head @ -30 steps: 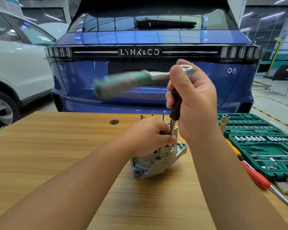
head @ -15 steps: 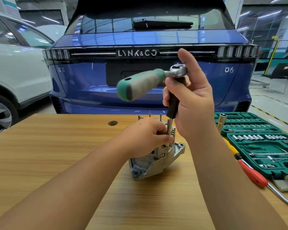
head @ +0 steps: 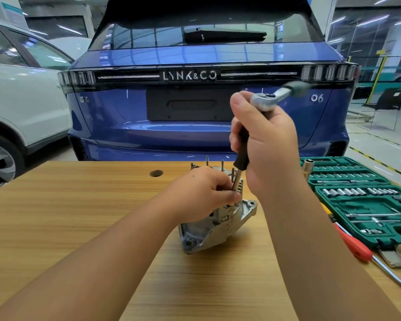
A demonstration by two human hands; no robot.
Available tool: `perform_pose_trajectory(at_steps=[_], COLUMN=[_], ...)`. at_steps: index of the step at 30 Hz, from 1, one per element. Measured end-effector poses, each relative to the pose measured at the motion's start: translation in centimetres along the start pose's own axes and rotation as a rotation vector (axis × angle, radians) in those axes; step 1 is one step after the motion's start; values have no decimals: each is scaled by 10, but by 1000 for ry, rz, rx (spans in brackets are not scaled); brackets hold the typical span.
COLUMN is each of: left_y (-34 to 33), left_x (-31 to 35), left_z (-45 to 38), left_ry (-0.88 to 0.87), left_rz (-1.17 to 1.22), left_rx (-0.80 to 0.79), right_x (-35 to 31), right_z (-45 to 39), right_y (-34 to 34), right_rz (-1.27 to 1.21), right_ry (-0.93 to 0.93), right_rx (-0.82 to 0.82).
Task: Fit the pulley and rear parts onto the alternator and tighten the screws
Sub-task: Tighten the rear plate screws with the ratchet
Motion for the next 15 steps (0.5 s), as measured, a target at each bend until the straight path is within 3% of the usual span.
perform_pose_trajectory(at_steps=[3, 9, 15], left_y=[0, 2, 3], left_x=[0, 6, 10], left_z=[-1, 4, 10], left_ry=[7, 4, -1], left_rz=[24, 55, 63], left_rx=[-7, 13, -14], right_x=[-4, -12, -1], right_z=[1, 3, 1], right_y=[-8, -17, -20], right_rz=[-72, -54, -308], right_ry=[58, 217, -62], right_rx=[-113, -166, -301])
Point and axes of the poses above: each hand's wrist, its own z-axis away from the middle knuckle, its own y-axis out of the back of the hand, x = y × z, the point moved 8 cm from there along -z, towards the middle knuckle, and after that the axes turned 2 degrees about z, right-handed, at the moved point
